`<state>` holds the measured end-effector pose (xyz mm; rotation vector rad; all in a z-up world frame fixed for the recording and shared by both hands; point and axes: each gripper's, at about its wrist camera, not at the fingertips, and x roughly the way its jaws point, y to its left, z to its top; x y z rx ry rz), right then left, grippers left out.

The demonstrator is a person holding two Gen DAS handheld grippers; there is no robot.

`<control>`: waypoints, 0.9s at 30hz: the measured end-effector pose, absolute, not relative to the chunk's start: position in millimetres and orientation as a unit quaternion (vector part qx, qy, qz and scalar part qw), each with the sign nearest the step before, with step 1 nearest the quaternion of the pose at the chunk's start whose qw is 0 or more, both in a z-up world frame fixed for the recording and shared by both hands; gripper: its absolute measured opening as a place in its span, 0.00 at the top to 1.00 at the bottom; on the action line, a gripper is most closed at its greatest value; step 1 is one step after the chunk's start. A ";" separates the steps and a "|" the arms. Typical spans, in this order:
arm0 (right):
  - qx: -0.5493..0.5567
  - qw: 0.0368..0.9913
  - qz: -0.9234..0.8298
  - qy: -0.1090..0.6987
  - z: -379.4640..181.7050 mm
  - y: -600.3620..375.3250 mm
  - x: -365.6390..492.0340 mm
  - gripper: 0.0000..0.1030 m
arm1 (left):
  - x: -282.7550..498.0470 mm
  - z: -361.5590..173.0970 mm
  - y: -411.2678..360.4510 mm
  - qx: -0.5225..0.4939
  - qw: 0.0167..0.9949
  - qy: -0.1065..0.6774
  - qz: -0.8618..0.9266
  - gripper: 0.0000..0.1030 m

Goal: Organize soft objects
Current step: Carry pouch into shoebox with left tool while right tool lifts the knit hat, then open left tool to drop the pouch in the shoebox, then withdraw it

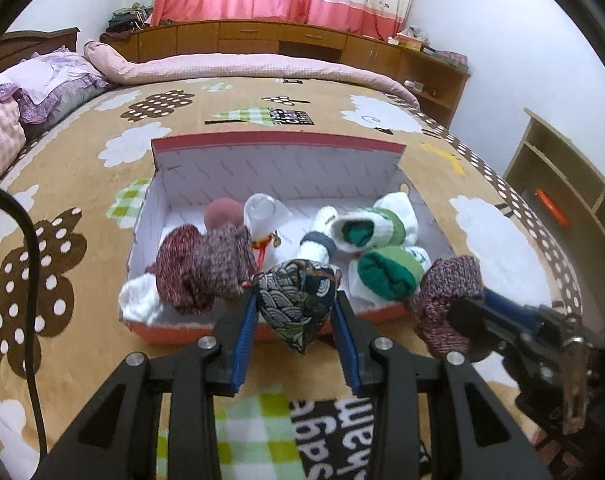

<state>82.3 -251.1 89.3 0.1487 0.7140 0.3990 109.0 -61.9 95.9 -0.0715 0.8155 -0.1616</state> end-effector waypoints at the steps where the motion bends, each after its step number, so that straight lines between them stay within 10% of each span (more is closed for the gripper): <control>1: 0.070 0.916 0.194 0.343 91.4 -250.5 85.4 0.76 | 111.7 96.3 -61.9 -0.034 0.915 0.395 -0.077 0.63; 27: 0.019 0.930 0.176 0.321 82.5 -216.3 155.3 0.76 | 174.2 72.7 -63.5 -0.019 0.914 0.401 -0.057 0.62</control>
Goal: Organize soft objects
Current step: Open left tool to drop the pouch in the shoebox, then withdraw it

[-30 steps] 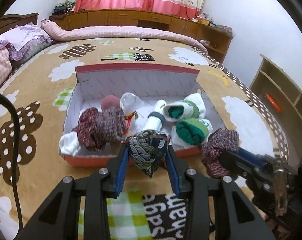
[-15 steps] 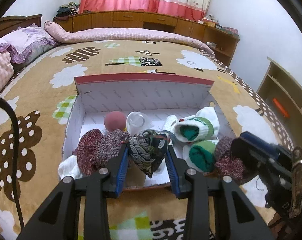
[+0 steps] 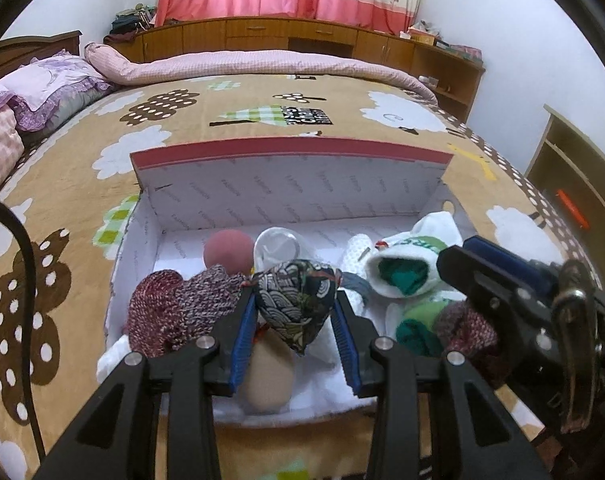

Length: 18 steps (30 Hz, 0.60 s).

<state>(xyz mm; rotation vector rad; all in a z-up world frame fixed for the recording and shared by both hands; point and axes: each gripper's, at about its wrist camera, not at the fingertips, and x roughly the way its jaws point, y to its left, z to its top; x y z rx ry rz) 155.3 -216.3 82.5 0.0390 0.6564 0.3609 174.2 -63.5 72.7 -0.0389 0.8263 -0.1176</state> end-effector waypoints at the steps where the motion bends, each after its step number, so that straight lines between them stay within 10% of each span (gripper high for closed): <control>1: 0.015 0.931 0.173 0.321 81.1 -215.0 157.4 0.76 | 176.7 71.0 -63.7 -0.018 0.914 0.401 -0.057 0.62; 18: 0.018 0.932 0.177 0.317 80.5 -211.4 167.3 0.62 | 192.5 64.4 -62.1 -0.019 0.911 0.408 -0.060 0.57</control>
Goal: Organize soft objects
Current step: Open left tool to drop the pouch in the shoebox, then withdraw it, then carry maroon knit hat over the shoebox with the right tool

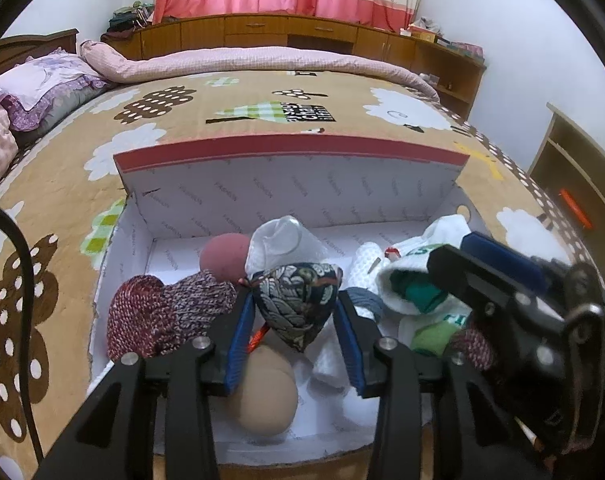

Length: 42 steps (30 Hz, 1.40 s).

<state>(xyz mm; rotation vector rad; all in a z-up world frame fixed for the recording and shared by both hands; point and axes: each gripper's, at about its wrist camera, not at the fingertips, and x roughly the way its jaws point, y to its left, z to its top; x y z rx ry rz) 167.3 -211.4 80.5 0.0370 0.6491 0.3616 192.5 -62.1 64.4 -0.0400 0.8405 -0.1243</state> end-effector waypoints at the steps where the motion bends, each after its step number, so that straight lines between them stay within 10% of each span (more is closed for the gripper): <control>1: 0.016 0.933 0.173 0.315 82.3 -211.5 166.6 0.59 | 193.0 65.0 -61.6 -0.019 0.909 0.411 -0.061 0.56; 42: 0.019 0.915 0.186 0.357 84.3 -229.7 72.2 0.49 | 109.8 103.3 -37.6 -0.029 0.915 0.401 -0.027 0.42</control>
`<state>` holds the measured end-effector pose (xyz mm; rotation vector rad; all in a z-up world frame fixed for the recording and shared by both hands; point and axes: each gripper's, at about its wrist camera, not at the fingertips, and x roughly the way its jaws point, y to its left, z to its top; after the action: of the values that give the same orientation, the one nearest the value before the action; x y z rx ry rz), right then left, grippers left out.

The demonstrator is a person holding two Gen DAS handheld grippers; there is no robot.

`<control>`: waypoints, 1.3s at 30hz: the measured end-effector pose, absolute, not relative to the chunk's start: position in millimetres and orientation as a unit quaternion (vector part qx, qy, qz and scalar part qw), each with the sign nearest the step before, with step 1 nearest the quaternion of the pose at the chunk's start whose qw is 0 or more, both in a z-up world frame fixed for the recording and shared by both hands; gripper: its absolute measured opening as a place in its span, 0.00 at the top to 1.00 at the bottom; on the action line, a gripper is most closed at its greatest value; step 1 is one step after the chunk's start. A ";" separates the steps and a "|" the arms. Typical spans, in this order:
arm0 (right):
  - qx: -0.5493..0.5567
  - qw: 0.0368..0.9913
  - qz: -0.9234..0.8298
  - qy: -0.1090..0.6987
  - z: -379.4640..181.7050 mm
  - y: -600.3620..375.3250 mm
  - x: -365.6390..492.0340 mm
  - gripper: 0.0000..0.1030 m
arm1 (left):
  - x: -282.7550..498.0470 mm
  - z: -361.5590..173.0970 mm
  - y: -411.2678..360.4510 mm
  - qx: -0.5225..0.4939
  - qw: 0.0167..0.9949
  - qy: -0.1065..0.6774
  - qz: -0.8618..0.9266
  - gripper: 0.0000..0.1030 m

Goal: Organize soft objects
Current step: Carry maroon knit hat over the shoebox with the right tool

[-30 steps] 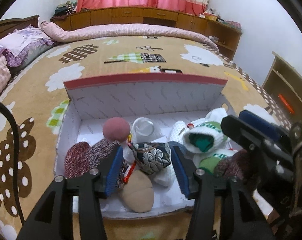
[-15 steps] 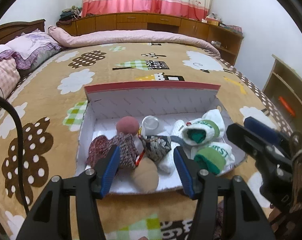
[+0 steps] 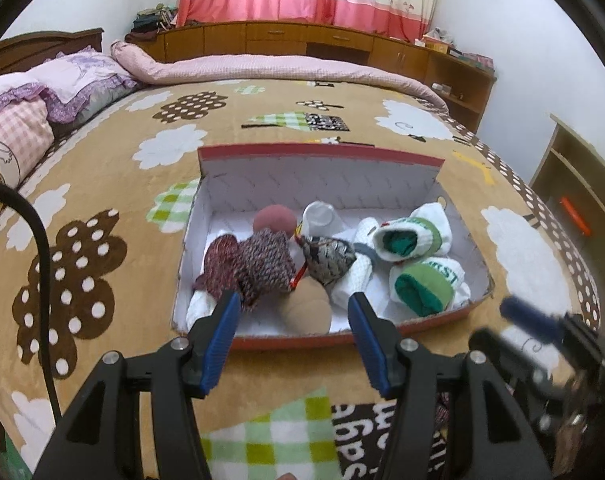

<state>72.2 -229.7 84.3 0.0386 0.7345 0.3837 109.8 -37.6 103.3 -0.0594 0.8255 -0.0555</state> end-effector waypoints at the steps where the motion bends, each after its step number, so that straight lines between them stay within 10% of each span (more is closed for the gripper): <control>1: 0.019 0.912 0.187 0.364 80.0 -230.4 70.1 0.49 | 108.9 101.5 -36.9 -0.029 0.914 0.404 -0.026 0.42; 18: 0.009 0.876 0.200 0.439 31.0 -221.5 66.6 0.49 | 104.0 88.6 -29.6 -0.032 0.907 0.420 -0.017 0.42; 24: 0.016 0.879 0.206 0.429 35.8 -223.5 63.4 0.72 | 103.8 88.7 -29.5 -0.032 0.907 0.420 -0.015 0.42; 39: 0.010 0.909 0.204 0.364 89.7 -227.6 68.2 0.74 | 104.3 88.4 -29.7 -0.031 0.907 0.421 -0.015 0.42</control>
<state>68.2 -227.6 89.7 0.0201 0.7501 0.4206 104.3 -29.7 88.4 -0.0647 0.8687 -0.0315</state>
